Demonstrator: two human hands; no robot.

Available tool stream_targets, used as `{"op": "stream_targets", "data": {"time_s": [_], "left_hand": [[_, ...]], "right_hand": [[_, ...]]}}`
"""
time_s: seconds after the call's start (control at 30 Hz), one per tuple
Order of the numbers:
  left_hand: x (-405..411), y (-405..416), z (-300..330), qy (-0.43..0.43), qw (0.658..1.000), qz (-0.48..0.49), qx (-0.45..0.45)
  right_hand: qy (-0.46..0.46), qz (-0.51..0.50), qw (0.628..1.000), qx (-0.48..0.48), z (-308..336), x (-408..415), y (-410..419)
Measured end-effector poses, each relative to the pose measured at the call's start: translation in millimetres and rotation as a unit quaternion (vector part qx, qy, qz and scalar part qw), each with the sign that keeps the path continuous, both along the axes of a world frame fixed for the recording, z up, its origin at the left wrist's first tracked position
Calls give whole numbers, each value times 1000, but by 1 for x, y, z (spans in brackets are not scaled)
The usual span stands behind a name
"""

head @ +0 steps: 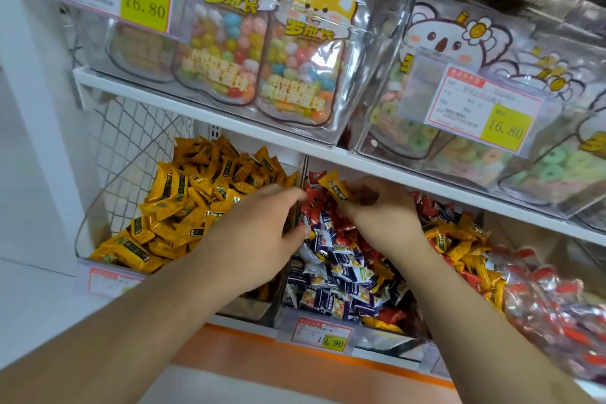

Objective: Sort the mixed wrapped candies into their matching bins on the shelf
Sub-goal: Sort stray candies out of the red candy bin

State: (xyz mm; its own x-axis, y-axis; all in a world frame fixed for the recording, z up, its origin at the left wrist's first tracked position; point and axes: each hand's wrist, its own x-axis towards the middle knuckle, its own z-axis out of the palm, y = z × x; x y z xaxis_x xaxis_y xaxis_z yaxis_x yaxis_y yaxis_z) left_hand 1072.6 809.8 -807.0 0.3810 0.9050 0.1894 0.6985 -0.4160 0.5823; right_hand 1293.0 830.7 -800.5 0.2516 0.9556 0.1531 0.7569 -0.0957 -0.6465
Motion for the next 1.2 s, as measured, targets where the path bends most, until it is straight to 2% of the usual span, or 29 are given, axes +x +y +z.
{"op": "stream_targets", "data": {"time_s": [0.1, 0.2, 0.3, 0.33, 0.43, 0.5, 0.63, 0.8, 0.97, 1.2], "left_hand": [[-1, 0, 8, -30, 999, 24, 26], [-8, -1, 15, -53, 997, 4, 52], [-19, -1, 16, -27, 996, 16, 82], [-23, 0, 15, -15, 996, 34, 84], [-30, 2, 9, 33, 995, 73, 66], [-28, 1, 7, 31, 998, 48, 40], [-17, -1, 2, 33, 999, -5, 12], [-11, 4, -2, 30, 999, -8, 13], [-9, 4, -5, 31, 999, -10, 13], [-8, 2, -1, 23, 1000, -2, 13]], "right_hand": [[53, 75, 996, 1, 14, -14, -26], [168, 162, 972, -28, 23, -30, -44], [224, 163, 960, -33, 24, -30, -43], [207, 141, 968, -19, 22, -26, -39], [50, 47, 997, 20, 9, -7, -21], [-35, 24, 999, 12, 1, -1, -11], [-127, 24, 991, -20, -12, 3, 12], [-148, 14, 985, -84, -31, 7, 30], [-70, 20, 996, -45, -31, 14, 26], [-41, 56, 997, 16, -18, 16, 5]]}}
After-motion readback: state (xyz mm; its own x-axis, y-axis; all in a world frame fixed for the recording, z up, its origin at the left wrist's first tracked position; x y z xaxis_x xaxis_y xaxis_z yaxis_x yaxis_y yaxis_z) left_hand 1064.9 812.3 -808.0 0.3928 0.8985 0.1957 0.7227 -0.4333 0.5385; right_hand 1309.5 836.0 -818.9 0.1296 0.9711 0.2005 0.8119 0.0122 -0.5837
